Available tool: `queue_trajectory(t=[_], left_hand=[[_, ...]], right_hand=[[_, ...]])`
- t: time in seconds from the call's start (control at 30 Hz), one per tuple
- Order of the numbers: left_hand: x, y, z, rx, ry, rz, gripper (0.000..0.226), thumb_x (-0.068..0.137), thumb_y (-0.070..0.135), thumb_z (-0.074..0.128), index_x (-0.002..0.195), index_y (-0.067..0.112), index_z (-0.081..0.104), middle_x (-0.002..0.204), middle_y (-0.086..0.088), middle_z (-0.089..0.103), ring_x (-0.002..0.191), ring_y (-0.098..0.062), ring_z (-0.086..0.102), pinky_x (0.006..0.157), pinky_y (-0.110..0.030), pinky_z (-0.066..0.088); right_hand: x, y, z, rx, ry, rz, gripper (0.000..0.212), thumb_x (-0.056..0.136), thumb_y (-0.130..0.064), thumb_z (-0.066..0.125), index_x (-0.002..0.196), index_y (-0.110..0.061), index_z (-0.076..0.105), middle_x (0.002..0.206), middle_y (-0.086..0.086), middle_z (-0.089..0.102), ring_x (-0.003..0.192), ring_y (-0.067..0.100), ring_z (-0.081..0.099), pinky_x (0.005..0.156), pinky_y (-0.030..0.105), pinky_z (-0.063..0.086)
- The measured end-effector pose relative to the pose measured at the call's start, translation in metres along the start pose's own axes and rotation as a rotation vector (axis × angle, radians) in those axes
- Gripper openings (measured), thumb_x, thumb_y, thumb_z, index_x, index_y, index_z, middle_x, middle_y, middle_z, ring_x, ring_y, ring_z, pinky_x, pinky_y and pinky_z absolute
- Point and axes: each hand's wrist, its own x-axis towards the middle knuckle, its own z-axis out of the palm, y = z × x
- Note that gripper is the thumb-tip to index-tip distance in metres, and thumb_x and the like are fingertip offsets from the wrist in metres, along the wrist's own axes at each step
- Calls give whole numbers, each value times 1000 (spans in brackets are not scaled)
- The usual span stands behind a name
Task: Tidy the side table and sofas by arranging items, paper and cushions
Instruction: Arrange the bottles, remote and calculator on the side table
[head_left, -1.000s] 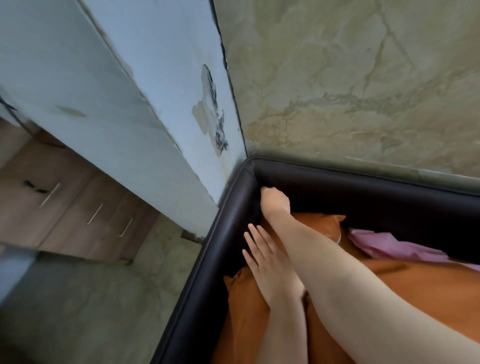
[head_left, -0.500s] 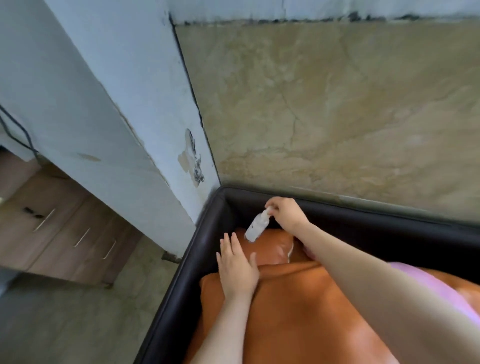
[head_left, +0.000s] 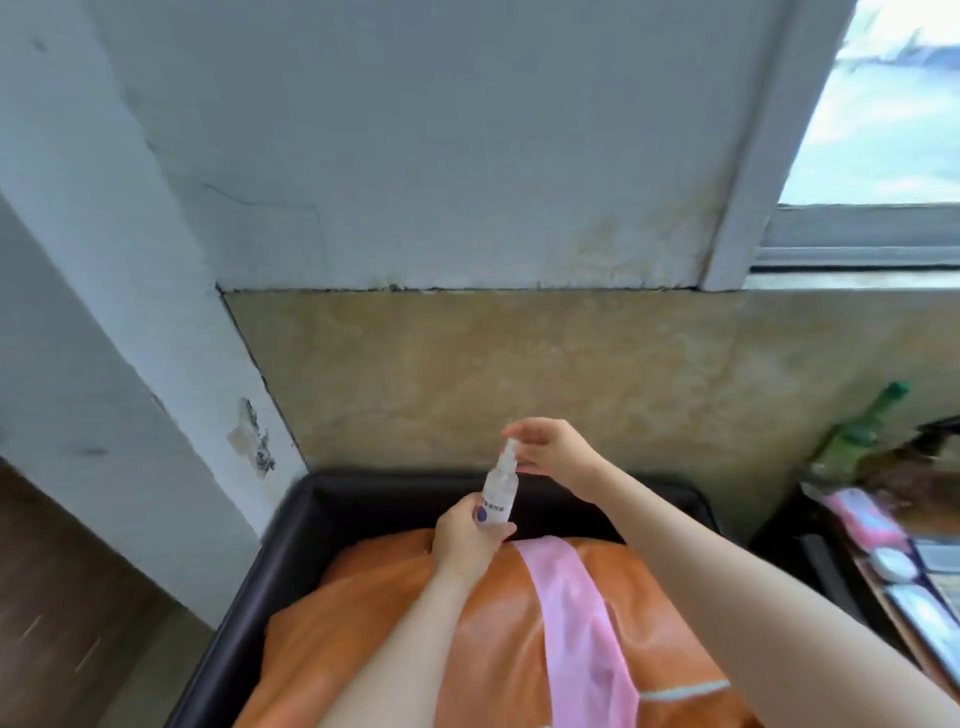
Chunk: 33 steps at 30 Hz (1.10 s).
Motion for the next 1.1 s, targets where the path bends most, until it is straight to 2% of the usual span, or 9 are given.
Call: queue_trajectory(t=[0.13,0.2,0.27,0.37,0.43,0.6,0.8,0.97,1.1], left_hand=[[-56,76,66,-99,46,45,23,72,16,78,89,19,62,80,7,66,77,-17,64,70,-30,52],[-83,108,102,-200,26,67,23,71,16,79,86,18,61,77,4,67,73,-19,65,72,-37,56],[-107,135,137,-245,-11,87,28,68,20,82,81,18,57,76,3,66,71,-20,64,71,-39,56],[-139,164,182,-294,-113,110,33,68,22,83,82,17,54,80,1,65,71,-17,62,69,-35,55],[-154,176,204,-305,-203,134,29,73,21,80,90,14,58,88,-1,66,81,-18,64,72,-32,56],[-178,199,241,-255,-446,281,34,85,18,70,116,5,64,105,-3,68,101,-16,63,76,-16,48],[-205,217,288,-112,-546,317,23,87,9,66,110,5,66,99,-6,68,92,-16,62,75,-20,48],[-233,224,335,-143,-575,302,17,88,7,65,104,10,68,97,-3,69,91,-15,62,72,-17,47],[-244,235,367,-181,-589,267,14,88,7,64,97,17,68,93,0,69,92,-15,64,76,-22,49]], right_hand=[[-80,-4,-75,-24,142,-29,29,83,1,64,111,-7,61,93,3,64,84,13,61,78,24,52],[-117,0,-109,-108,157,-7,31,79,-2,70,108,-8,61,93,2,64,83,13,61,68,16,52],[-151,3,-144,-136,187,16,26,79,-5,72,102,-9,61,82,-1,61,71,10,59,58,15,50],[-198,2,-195,-156,222,34,15,82,-5,67,95,-9,60,76,-3,59,68,9,59,60,20,50],[-226,3,-224,-142,244,43,14,84,-1,63,94,-8,60,78,-1,60,71,11,60,66,24,52],[-286,20,-275,2,343,57,23,86,3,58,106,-8,59,95,7,63,94,22,63,87,37,52],[-335,47,-302,122,457,70,23,87,3,57,104,-13,60,101,9,65,99,24,63,94,42,50],[-366,67,-337,100,570,107,25,88,-7,60,113,-8,59,107,10,64,100,22,63,84,31,52],[-376,83,-372,91,545,98,18,87,-8,62,104,-11,61,98,5,66,93,18,65,82,31,54]])
